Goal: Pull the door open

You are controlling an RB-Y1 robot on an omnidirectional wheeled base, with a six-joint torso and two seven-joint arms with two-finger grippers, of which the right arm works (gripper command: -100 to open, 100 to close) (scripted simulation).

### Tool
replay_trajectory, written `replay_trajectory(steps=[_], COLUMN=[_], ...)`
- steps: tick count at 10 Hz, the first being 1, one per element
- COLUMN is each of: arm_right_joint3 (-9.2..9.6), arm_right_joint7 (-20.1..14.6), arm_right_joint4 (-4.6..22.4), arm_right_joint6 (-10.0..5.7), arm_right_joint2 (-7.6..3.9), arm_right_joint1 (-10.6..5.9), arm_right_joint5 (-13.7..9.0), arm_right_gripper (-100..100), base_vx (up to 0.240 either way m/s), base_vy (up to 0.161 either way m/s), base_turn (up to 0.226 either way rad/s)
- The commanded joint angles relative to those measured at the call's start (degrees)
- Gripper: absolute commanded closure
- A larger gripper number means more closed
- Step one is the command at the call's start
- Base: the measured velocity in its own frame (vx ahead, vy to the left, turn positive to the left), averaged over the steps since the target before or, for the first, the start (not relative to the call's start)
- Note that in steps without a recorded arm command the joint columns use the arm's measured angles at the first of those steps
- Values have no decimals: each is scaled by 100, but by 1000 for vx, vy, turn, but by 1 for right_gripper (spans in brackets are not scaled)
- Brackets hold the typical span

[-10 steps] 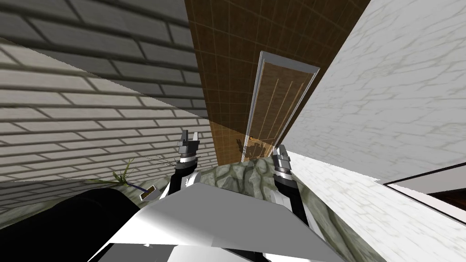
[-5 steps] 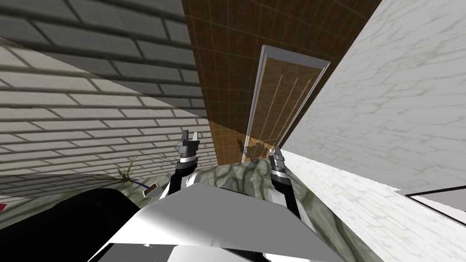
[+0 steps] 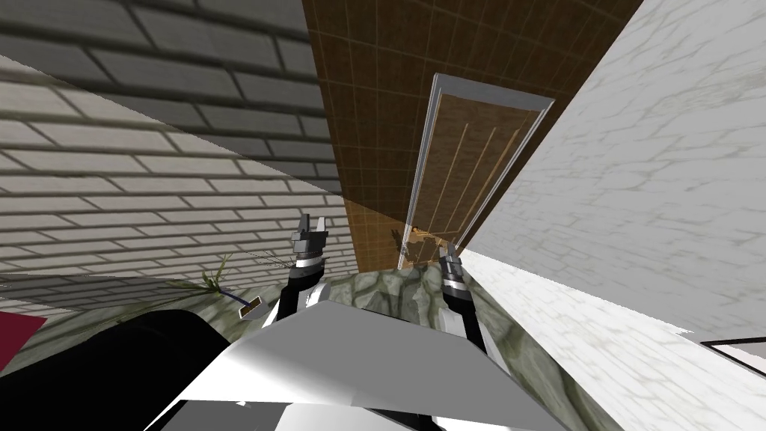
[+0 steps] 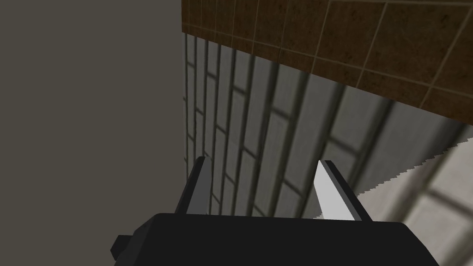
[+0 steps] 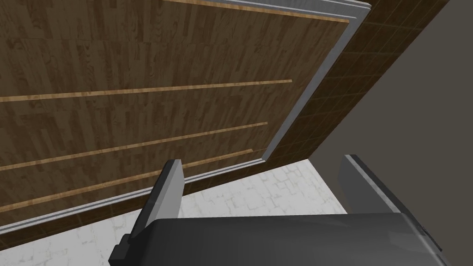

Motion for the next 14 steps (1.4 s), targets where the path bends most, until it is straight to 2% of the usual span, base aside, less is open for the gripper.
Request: replay_trajectory(steps=[1,2,3,4,5,6,7,8,9,10,11,12,13,14], arm_right_joint3=[-4,-20,-20,-37,-37,-54,-54,-71,-71,-89,-89,-108,-108,-126], arm_right_joint7=[-18,-60,-60,-106,-106,-152,-152,-200,-200,-248,-248,-297,-297,-347], arm_right_joint4=[249,416,569,752,909,1089,1259,1423,1577,1745,1931,2102,2301,2479], arm_right_joint6=[-47,-117,-117,-194,-194,-270,-270,-350,-350,-432,-432,-514,-514,-598], arm_right_joint2=[-13,-47,-47,-83,-83,-119,-119,-156,-156,-193,-193,-229,-229,-266], arm_right_joint1=[-64,-189,-189,-325,-325,-461,-461,-603,-603,-748,-748,-894,-894,-1043], arm_right_joint5=[-7,-25,-25,-45,-45,-65,-65,-85,-85,-107,-107,-128,-128,-150], arm_right_gripper=[-100,-100,-100,-100,-100,-100,-100,-100,-100,-100,-100,-100,-100,-100], base_vx=[36,35,30,36,33,44,36,49,38,38,35,34,34,41], base_vy=[-51,-47,-44,-50,-48,-59,-50,-56,-48,-55,-52,-56,-48,-53], base_turn=[56,93,48,99,50,85,59,120,57,104,56,93,63,106])
